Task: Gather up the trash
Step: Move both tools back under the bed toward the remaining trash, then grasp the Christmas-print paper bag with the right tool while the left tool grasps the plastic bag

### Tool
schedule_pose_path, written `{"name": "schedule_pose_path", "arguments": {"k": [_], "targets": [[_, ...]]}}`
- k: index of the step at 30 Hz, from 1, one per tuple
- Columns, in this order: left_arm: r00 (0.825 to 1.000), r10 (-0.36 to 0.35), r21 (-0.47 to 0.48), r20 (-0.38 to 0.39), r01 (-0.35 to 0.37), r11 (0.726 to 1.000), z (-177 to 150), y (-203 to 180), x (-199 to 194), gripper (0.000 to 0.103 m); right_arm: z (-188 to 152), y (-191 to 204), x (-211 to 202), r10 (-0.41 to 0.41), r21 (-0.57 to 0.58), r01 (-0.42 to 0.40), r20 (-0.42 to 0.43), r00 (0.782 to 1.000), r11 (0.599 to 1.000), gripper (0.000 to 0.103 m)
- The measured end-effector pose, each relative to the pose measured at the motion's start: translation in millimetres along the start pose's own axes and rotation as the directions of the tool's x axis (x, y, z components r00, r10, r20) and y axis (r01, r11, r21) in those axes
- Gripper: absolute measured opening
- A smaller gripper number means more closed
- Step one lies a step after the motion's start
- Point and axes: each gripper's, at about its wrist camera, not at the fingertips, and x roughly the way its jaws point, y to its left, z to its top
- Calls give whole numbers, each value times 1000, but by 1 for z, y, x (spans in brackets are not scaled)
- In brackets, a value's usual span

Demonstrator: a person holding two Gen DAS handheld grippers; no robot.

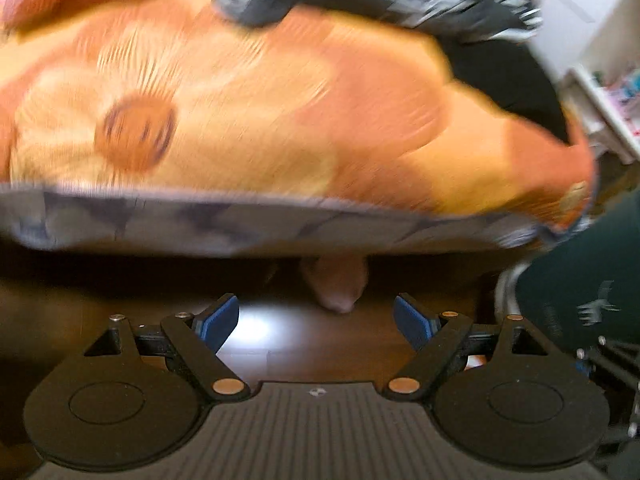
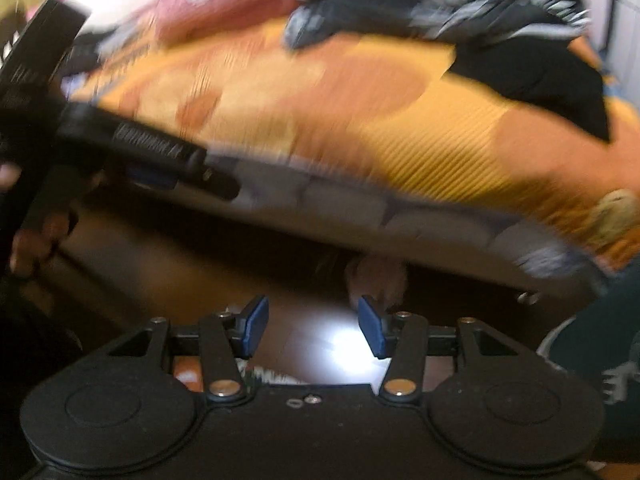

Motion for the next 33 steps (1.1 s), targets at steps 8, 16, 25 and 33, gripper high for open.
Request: {"name": "schedule_pose_path", "arguments": {"k": [8, 16, 25, 33], "targets": [[965, 99, -124, -245, -132, 983, -17, 64, 109, 85, -29, 33, 103, 86, -171, -124, -216, 973, 977, 50], [890, 171, -124, -423, -243, 962, -30, 97, 199, 85, -68, 47, 202, 96, -268, -223, -418, 903, 937, 50], [778, 196, -108, -597, -320, 941, -62, 119, 286, 85, -108, 42, 279, 38, -404, -270, -498, 866, 874, 50], [711, 188, -139, -677, -375, 917, -91, 147, 333, 85, -147, 44, 324, -15, -488, -298, -539, 842, 821, 50]]}}
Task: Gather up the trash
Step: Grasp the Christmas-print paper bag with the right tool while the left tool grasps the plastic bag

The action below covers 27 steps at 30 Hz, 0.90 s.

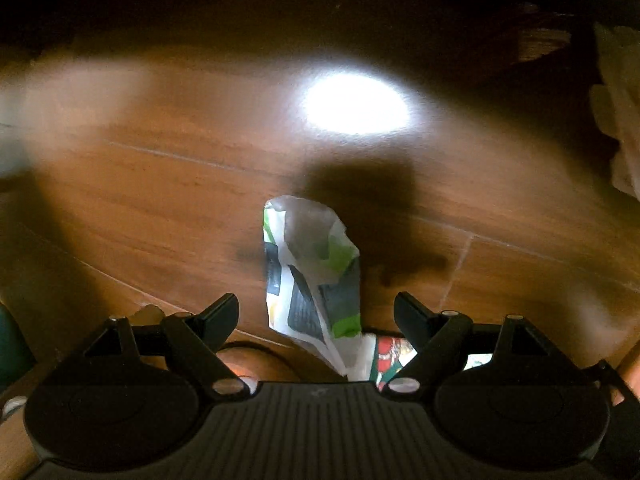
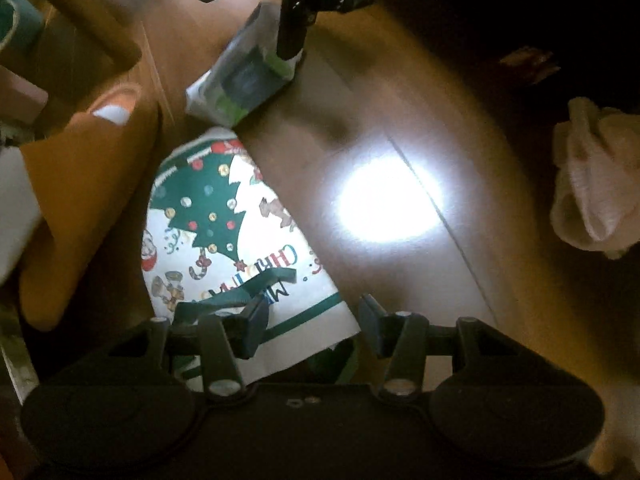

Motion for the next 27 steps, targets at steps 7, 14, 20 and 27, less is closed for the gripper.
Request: {"name": "schedule_pose_path", "arguments": {"k": [7, 14, 20, 27], "targets": [[998, -27, -47, -56, 25, 999, 5, 4, 29, 84, -3, 11, 23, -26, -67, 25, -9, 1000, 997, 50], [997, -43, -62, -66, 39, 997, 5, 2, 43, 59, -5, 32, 30, -102, -189, 97, -17, 995, 977, 49], [997, -52, -63, -58, 49, 997, 10, -2, 47, 32, -5, 37, 26, -106, -163, 102, -18, 994, 981, 37], [998, -58, -14, 3, 58, 998, 5, -18, 23, 11, -3, 21, 13, -74, -47, 72, -43, 996, 996, 10]]}}
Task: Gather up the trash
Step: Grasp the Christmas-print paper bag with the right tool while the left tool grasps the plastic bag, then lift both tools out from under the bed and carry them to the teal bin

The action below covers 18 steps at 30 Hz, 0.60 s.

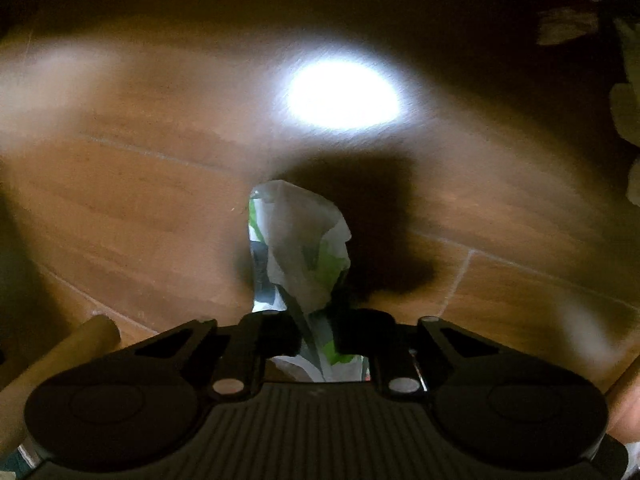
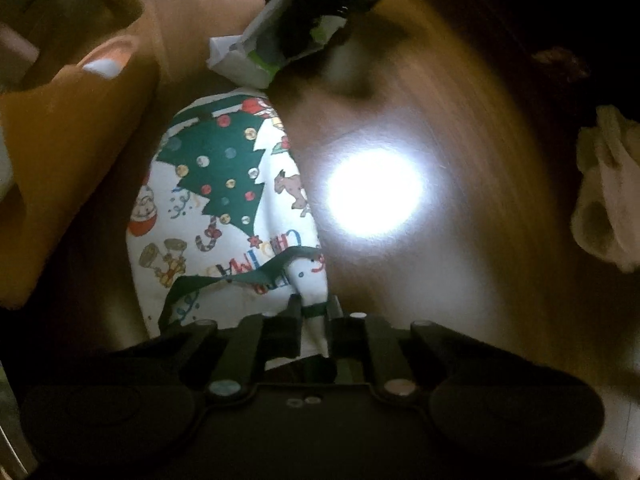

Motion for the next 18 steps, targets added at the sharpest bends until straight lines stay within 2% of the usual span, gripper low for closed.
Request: {"name": "schedule_pose_path", "arguments": {"k": [6, 11, 16, 18], "targets": [[999, -20, 55, 49, 18, 998, -5, -20, -30, 9, -1, -27, -32, 36, 224, -30, -23, 999, 974, 9], [993, -46, 76, 107, 38, 996, -17, -40, -67, 8, -6, -40, -75, -11, 327, 12, -3, 1000, 945, 7], [975, -108, 70, 194, 96, 993, -40, -53, -119, 8, -12, -65, -128, -57, 470, 38, 27, 998, 882, 5], [966, -133, 72, 223, 120, 990, -55, -59, -141, 8, -25, -73, -155, -75, 525, 42, 42, 996, 850, 5]]}}
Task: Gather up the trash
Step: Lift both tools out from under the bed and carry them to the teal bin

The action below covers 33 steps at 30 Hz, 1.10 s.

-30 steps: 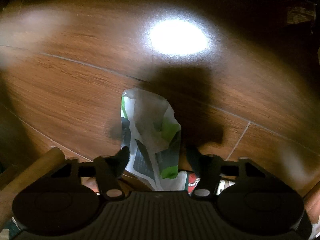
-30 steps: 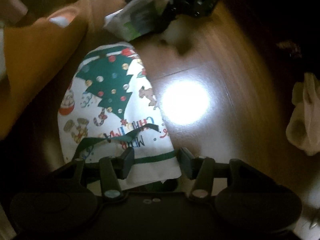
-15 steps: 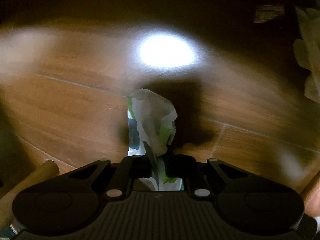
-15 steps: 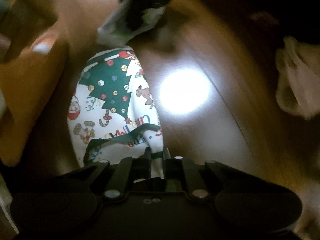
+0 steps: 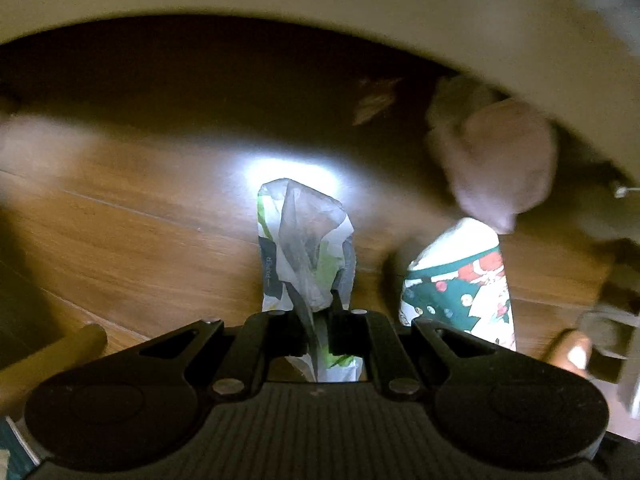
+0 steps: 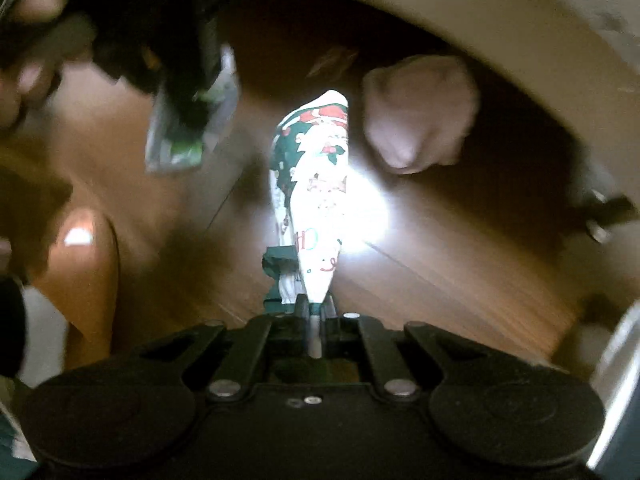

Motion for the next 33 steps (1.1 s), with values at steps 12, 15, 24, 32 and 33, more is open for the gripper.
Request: {"name": "schedule_pose_path", "arguments": {"k": [12, 15, 24, 32, 33], "targets": [[974, -150, 96, 169, 135, 986, -73, -23, -127, 8, -45, -30, -151, -49, 224, -3, 227, 973, 975, 5], [960, -183, 125, 210, 160, 979, -92, -28, -162, 8, -62, -39, -191, -66, 275, -18, 293, 954, 961, 5], [878, -324, 279, 352, 232, 932, -133, -68, -270, 8, -106, -65, -287, -140, 366, -55, 484, 864, 929, 5], [792, -451, 465, 411, 244, 851, -167, -139, -354, 8, -141, -103, -370, -235, 420, -48, 594, 769, 906, 5], [785, -461, 486, 414, 238, 841, -170, -150, -360, 8, -144, -109, -376, -250, 427, -41, 601, 759, 904, 5]]}}
